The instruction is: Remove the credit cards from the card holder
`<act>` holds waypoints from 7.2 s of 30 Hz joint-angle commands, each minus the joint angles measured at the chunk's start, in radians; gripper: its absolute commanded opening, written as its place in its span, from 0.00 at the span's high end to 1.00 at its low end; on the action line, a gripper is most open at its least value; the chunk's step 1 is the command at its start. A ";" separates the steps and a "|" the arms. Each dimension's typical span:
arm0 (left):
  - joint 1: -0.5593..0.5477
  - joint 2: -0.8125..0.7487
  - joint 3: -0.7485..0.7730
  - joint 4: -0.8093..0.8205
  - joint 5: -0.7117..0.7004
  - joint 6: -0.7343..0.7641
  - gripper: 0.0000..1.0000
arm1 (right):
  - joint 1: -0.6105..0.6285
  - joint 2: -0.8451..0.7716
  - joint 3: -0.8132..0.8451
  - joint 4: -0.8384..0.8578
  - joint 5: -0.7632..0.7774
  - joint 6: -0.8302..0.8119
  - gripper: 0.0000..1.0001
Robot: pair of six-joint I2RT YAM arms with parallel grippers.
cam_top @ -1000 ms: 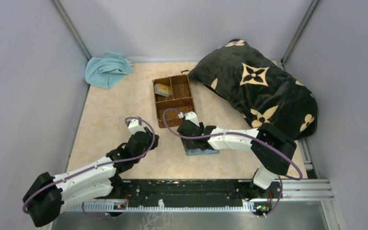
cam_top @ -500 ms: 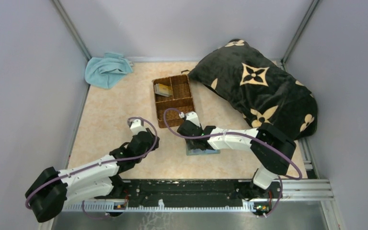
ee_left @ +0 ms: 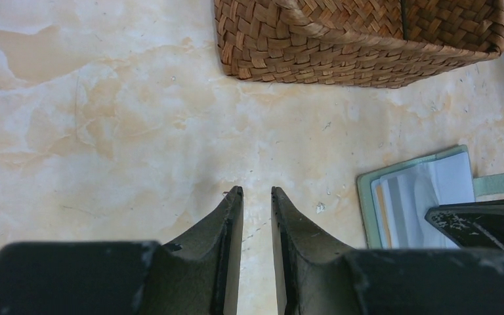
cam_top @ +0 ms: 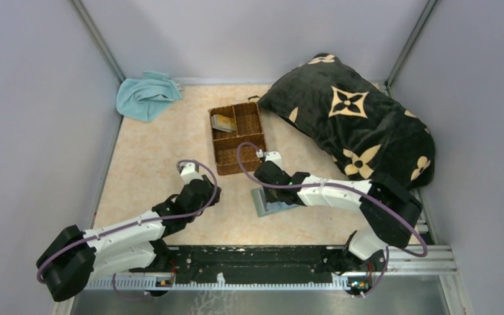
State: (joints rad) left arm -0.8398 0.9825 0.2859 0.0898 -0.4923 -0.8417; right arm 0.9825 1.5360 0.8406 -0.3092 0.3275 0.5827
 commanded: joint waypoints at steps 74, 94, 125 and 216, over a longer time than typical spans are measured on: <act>-0.016 0.393 0.050 0.514 0.414 -0.036 0.71 | -0.122 -0.280 -0.192 0.184 -0.184 -0.020 0.48; 0.008 0.300 -0.025 0.427 0.356 -0.059 0.71 | 0.051 -0.014 0.026 0.023 0.060 -0.050 0.42; 0.025 0.345 -0.041 0.462 0.390 -0.071 0.71 | 0.058 0.055 0.015 0.025 0.054 -0.034 0.44; 0.140 0.356 -0.097 0.732 0.770 -0.172 0.93 | -0.076 -0.155 -0.089 0.172 -0.161 -0.103 1.00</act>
State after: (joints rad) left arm -0.6743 1.2934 0.2047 0.7170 0.2493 -0.9852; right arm 0.9211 1.3460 0.7204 -0.1562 0.1425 0.5171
